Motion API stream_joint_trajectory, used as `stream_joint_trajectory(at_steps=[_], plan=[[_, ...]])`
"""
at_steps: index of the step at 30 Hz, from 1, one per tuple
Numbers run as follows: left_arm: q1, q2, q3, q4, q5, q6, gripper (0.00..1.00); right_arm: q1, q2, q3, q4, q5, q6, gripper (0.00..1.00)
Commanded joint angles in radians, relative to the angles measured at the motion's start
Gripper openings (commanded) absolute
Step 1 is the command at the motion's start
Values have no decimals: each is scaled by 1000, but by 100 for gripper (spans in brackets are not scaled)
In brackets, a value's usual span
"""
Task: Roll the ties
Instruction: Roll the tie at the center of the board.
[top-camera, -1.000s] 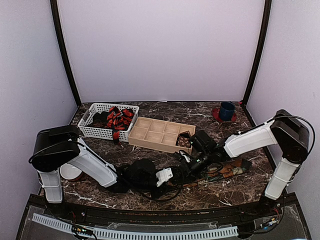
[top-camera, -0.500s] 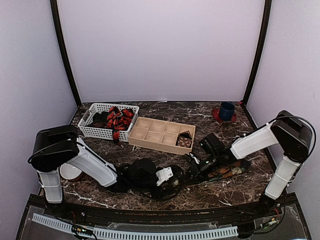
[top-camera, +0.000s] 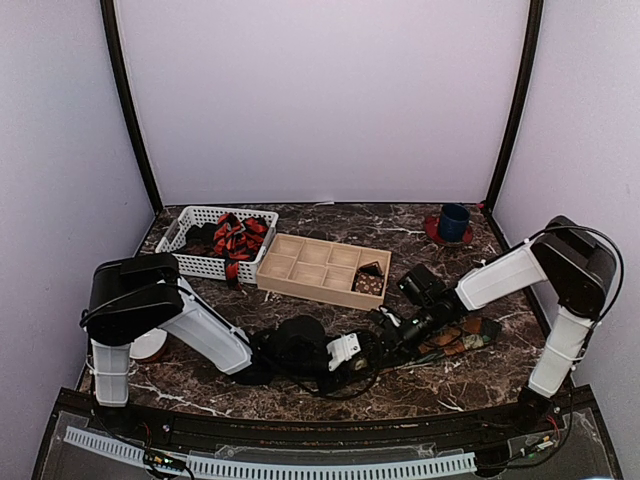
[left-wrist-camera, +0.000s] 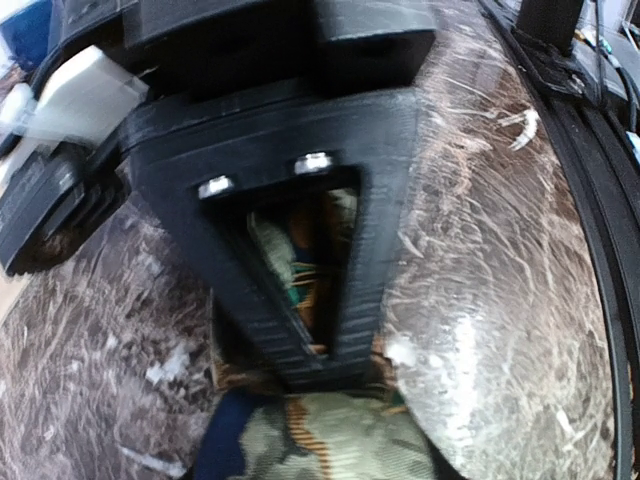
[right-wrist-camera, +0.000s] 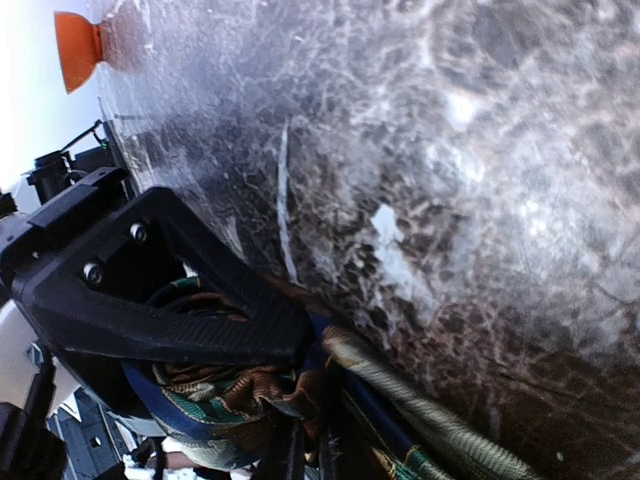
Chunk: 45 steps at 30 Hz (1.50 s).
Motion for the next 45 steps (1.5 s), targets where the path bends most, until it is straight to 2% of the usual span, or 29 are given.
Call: stream_joint_trajectory(at_steps=[1, 4, 7, 11, 15, 22, 23, 24, 27, 29, 33, 39, 45], plan=[[-5, -9, -17, -71, 2, 13, 36, -3, -7, 24, -159, 159, -69, 12], [-5, -43, -63, -90, -10, 16, 35, -3, -65, 54, -199, 180, -86, 27], [-6, -68, -79, -136, -13, 20, 35, 1, -125, 62, -145, 121, -44, 41], [-5, -68, -77, -159, -8, 15, 35, 26, -163, 69, -63, 67, 32, 47], [-5, -63, -68, -159, -2, 8, 36, 59, -132, 82, -13, 52, 78, 49], [-6, -55, -62, -162, -13, 6, 37, 84, -59, 96, -50, 88, 51, 38], [-6, -54, -62, -162, -12, 4, 37, 85, -58, 97, -59, 91, 42, 34], [-6, -53, -61, -162, -10, 2, 37, 84, -55, 99, -70, 95, 30, 28], [-7, -55, -55, -167, -22, -8, 38, 81, -44, 110, -125, 131, -13, 1], [-6, -64, -45, -176, -35, -11, 43, 70, -41, 110, -150, 152, -37, 0], [-5, -95, -38, -152, -24, -16, 60, 48, -54, 82, -167, 181, -70, 0], [-5, -93, 7, -147, -3, -38, 71, 31, -64, 36, -210, 291, -130, 0], [-6, -55, 19, -101, 26, -97, 75, 17, -67, -4, -209, 373, -131, 0]])
